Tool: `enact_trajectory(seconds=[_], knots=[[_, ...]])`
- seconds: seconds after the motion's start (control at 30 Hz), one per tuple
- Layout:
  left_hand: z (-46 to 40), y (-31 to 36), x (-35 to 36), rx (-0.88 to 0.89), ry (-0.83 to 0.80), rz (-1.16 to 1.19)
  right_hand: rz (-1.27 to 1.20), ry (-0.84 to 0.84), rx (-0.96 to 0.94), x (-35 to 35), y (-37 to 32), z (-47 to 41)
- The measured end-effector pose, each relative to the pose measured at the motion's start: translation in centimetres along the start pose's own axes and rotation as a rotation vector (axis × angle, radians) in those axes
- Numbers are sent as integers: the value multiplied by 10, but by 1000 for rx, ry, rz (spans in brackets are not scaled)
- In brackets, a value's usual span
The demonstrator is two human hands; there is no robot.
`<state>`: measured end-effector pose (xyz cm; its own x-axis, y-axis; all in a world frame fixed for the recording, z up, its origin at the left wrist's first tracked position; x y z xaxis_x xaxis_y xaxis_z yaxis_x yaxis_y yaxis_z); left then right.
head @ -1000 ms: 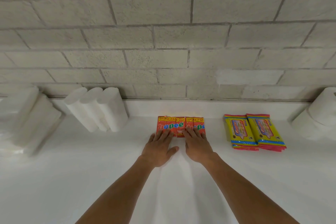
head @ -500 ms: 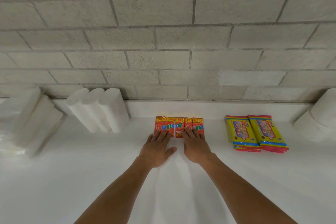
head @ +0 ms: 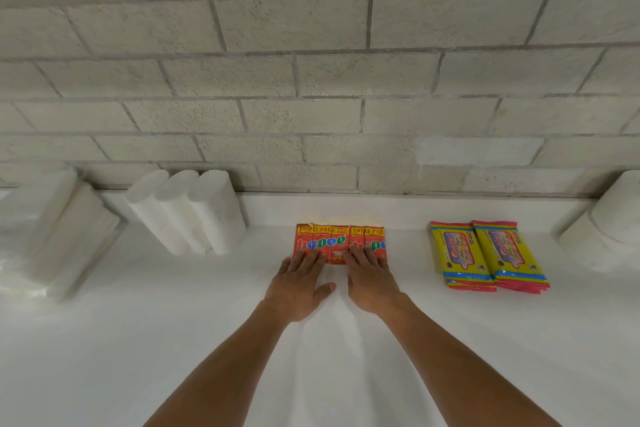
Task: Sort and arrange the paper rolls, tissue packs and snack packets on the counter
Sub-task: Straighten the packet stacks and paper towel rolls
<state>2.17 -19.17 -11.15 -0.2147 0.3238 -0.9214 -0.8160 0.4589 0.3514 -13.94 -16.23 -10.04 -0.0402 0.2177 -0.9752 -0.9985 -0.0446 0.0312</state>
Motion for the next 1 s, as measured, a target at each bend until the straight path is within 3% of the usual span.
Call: enact_trajectory(seconds=[1.0], knots=[[28,-13,-11,-85,-24,49,-83,86,35,1,1,31]])
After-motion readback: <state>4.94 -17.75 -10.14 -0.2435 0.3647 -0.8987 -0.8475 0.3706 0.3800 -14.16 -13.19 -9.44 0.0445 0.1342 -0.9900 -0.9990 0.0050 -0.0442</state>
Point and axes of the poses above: each hand's wrist, its own z-axis away from the middle knuckle, its own x-axis out of the palm, y = z × x, the point moved 4 cm from there along -z, towards the middle knuckle, and after that the axes turned 14 degrees about z, right-handed, at the moved point
